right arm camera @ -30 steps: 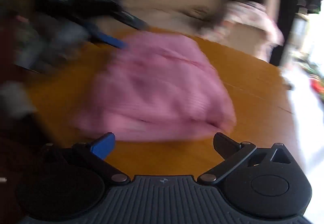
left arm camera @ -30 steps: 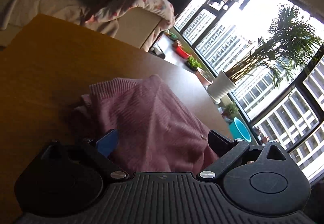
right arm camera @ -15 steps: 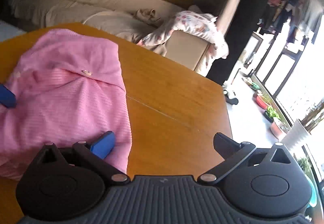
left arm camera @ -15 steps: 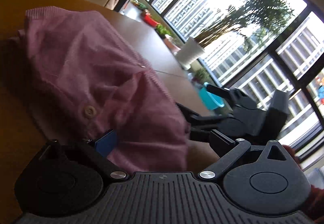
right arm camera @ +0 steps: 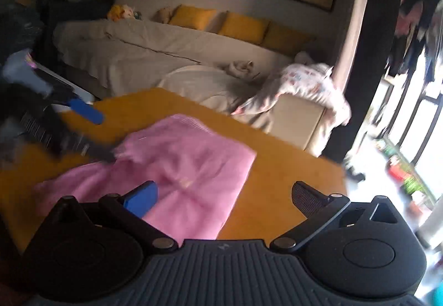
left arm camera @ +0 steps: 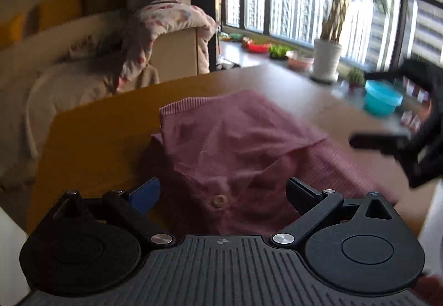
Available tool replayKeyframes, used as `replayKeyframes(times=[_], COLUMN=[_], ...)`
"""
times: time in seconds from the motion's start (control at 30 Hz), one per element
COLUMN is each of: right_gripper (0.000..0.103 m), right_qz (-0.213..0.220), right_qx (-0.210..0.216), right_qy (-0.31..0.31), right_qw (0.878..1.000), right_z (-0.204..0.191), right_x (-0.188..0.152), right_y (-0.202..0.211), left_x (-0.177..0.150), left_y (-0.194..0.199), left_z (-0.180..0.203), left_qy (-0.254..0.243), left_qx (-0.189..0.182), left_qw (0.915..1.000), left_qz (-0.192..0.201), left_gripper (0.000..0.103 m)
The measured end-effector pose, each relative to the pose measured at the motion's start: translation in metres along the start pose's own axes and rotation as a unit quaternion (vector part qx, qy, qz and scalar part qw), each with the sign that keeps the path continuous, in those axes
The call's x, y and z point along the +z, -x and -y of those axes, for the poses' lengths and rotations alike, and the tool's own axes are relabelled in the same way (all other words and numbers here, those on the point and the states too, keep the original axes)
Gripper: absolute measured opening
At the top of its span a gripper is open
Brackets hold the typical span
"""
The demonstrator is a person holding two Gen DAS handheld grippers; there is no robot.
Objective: Fold clothes
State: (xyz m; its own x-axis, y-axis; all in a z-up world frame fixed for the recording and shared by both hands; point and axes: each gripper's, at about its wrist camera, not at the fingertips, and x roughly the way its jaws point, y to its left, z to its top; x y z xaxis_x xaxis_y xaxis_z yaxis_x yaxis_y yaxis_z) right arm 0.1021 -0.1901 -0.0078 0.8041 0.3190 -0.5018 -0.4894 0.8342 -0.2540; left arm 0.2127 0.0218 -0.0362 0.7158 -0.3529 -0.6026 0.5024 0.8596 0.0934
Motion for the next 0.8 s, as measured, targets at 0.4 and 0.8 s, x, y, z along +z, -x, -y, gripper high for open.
replayKeyframes(times=[0.4, 0.8], right_gripper=[0.103, 0.103], right_qz=[-0.023, -0.019], right_qx=[-0.042, -0.043], right_qy=[0.009, -0.100], right_qw=[0.999, 0.994], right_z=[-0.003, 0.045], right_x=[0.009, 0.029], right_y=[-0.049, -0.054], left_x=[-0.006, 0.000], left_y=[0.006, 0.023], left_z=[-0.037, -0.039], left_qy=[0.062, 0.096], left_qx=[0.048, -0.089], left_qw=[0.9956, 0.9895], left_qz=[0.051, 0.061], left_gripper=[0.101, 0.102])
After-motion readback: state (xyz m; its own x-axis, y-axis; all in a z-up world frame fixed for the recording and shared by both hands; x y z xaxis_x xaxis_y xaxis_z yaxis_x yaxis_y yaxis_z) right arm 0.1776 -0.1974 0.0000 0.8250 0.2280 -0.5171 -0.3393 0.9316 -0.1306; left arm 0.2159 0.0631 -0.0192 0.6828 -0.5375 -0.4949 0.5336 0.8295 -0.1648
